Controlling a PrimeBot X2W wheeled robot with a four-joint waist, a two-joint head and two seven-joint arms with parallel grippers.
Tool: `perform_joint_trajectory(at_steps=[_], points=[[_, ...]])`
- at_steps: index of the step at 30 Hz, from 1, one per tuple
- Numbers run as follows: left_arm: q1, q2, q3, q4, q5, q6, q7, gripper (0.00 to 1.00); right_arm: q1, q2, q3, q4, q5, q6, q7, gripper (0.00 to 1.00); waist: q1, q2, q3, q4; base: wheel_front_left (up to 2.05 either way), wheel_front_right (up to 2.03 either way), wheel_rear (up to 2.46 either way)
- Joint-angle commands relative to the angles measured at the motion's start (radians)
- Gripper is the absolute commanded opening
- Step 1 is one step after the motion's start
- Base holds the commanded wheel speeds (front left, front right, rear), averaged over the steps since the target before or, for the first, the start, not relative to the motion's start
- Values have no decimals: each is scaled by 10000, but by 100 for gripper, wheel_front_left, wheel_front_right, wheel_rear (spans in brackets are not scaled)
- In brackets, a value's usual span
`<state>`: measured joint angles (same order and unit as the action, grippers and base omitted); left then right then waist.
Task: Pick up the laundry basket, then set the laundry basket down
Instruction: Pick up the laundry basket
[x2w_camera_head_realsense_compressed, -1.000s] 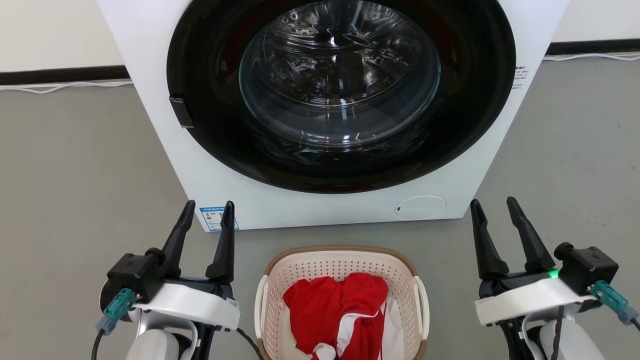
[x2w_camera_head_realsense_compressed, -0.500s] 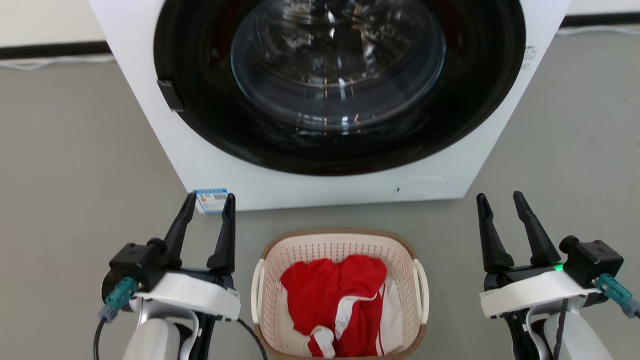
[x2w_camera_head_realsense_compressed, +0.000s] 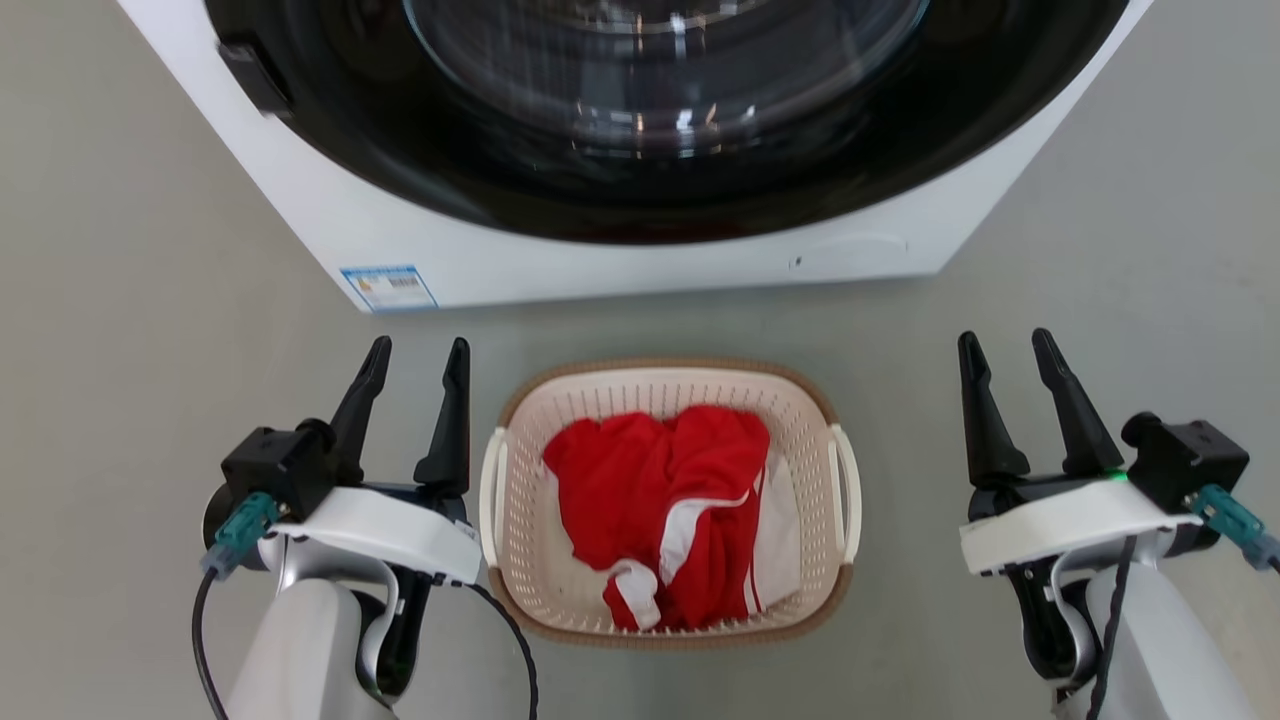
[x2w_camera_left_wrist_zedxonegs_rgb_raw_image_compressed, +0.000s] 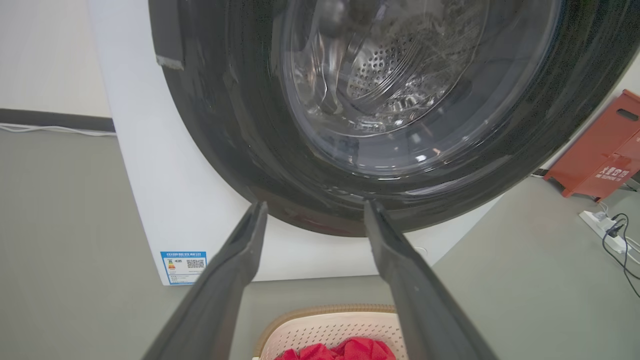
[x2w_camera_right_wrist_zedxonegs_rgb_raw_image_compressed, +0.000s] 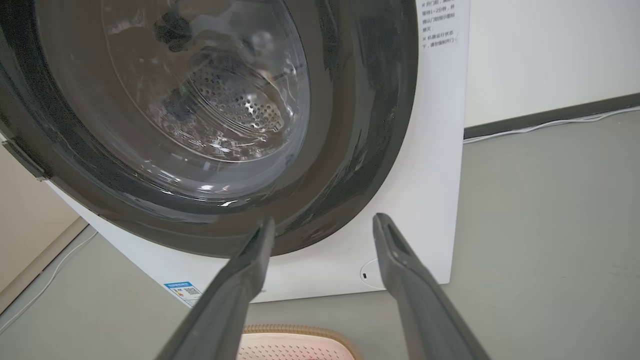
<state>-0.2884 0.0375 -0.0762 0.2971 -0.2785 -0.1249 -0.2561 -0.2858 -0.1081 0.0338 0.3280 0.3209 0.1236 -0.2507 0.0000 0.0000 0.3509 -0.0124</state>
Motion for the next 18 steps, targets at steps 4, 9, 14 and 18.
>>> perform_joint_trajectory(at_steps=[4, 9, 14, 18], points=[[-611, 213, 323, 218, 139, -58, -57, 100, -492, -23, 331, 195, 146, 71, -111, 100, 0, 0, 759, -83, 0, 0, 0], [-1045, 312, 312, 844, 69, -58, -57, 100, -903, -89, 571, 901, 265, 71, -111, 100, 0, 0, 1333, -88, 0, 0, 0], [-1484, 405, 254, 1630, -46, -58, -57, 100, -1247, -124, 877, 1677, 308, 71, -111, 100, 0, 0, 1846, -61, 0, 0, 0], [-1754, 429, 216, 2147, -81, -58, -57, 100, -1460, -130, 981, 2088, 403, 71, -111, 100, 0, 0, 2181, -47, 0, 0, 0]])
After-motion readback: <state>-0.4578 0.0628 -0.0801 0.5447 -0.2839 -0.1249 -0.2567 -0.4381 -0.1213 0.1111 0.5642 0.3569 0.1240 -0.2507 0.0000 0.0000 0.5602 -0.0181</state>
